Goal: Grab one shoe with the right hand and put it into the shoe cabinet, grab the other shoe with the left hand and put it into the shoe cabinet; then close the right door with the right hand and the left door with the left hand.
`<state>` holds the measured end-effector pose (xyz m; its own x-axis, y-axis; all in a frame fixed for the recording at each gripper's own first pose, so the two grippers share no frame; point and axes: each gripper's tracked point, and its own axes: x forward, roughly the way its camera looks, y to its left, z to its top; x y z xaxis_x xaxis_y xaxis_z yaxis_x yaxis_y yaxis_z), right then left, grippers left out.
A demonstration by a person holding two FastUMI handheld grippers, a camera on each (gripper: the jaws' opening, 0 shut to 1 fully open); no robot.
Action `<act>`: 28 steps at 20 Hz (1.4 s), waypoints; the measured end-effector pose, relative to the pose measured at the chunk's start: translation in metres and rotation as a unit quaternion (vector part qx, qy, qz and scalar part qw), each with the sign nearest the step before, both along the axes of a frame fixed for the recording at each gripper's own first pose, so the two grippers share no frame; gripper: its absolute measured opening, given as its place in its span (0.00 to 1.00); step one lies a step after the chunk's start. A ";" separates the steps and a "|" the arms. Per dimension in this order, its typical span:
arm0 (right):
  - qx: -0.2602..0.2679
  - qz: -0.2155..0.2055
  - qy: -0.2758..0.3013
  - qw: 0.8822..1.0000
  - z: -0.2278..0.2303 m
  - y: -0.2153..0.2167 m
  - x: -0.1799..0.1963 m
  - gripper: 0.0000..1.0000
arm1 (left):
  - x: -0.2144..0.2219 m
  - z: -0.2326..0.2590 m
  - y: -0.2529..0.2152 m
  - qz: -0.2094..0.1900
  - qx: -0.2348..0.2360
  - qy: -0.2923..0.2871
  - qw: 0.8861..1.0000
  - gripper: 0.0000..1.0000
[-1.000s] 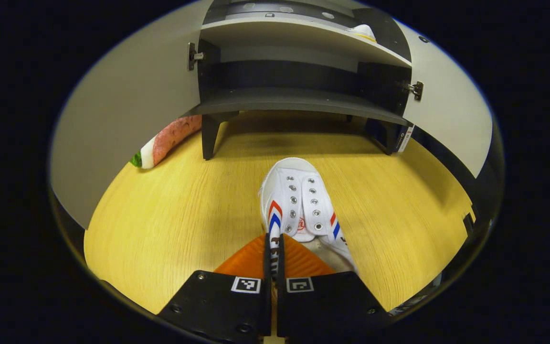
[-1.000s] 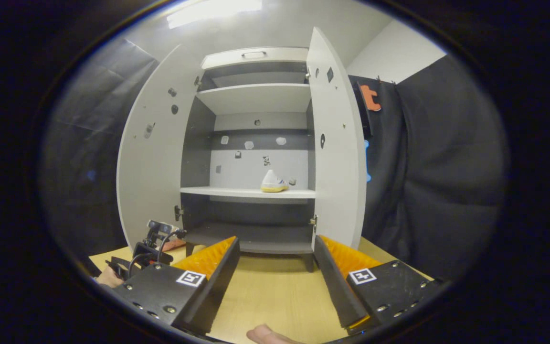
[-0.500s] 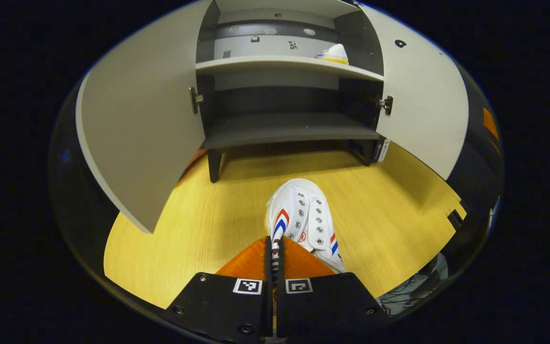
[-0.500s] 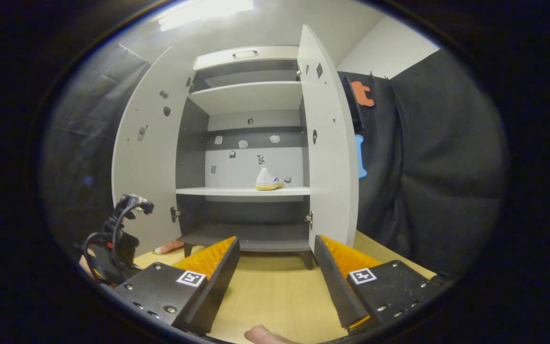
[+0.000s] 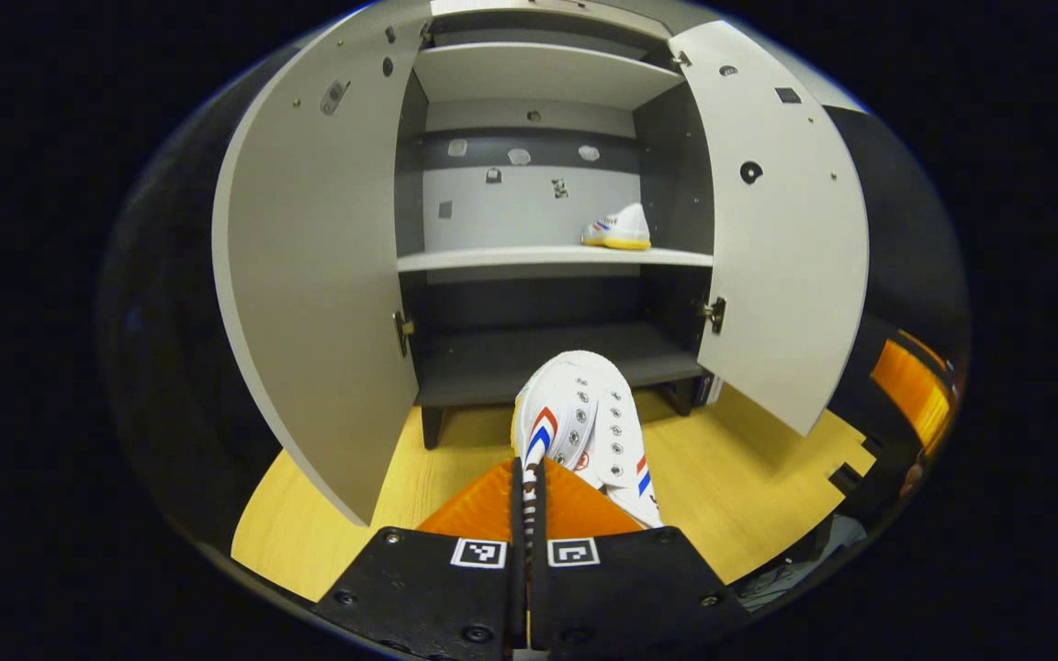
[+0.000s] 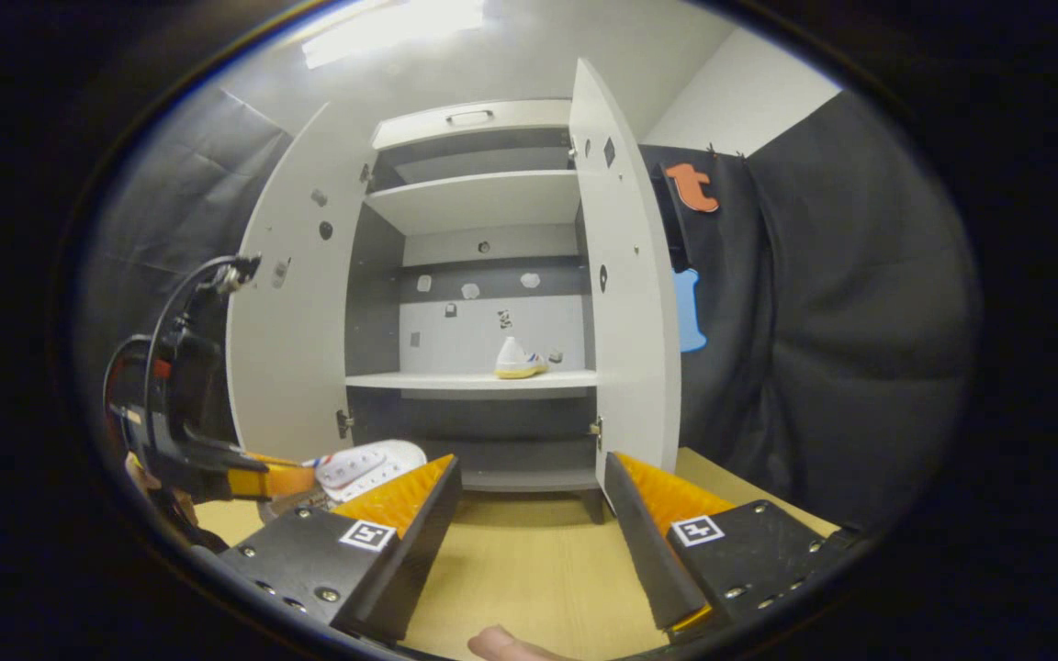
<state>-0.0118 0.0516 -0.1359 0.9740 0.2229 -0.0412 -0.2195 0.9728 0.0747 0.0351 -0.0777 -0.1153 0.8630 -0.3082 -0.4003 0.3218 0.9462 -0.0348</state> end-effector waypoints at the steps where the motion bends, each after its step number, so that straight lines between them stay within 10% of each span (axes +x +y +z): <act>1: -0.001 -0.003 -0.002 1.000 0.001 -0.001 -0.001 0.91 | 0.007 0.012 -0.003 -0.001 -0.004 -0.013 1.000 0.02; 10: 0.012 -0.001 -0.015 1.000 0.013 -0.004 -0.008 0.91 | 0.062 0.091 -0.023 0.000 -0.050 -0.082 0.995 0.02; 28: 0.010 0.034 -0.027 0.999 0.022 0.023 -0.023 0.94 | 0.223 0.105 -0.055 0.098 -0.115 0.000 0.988 0.02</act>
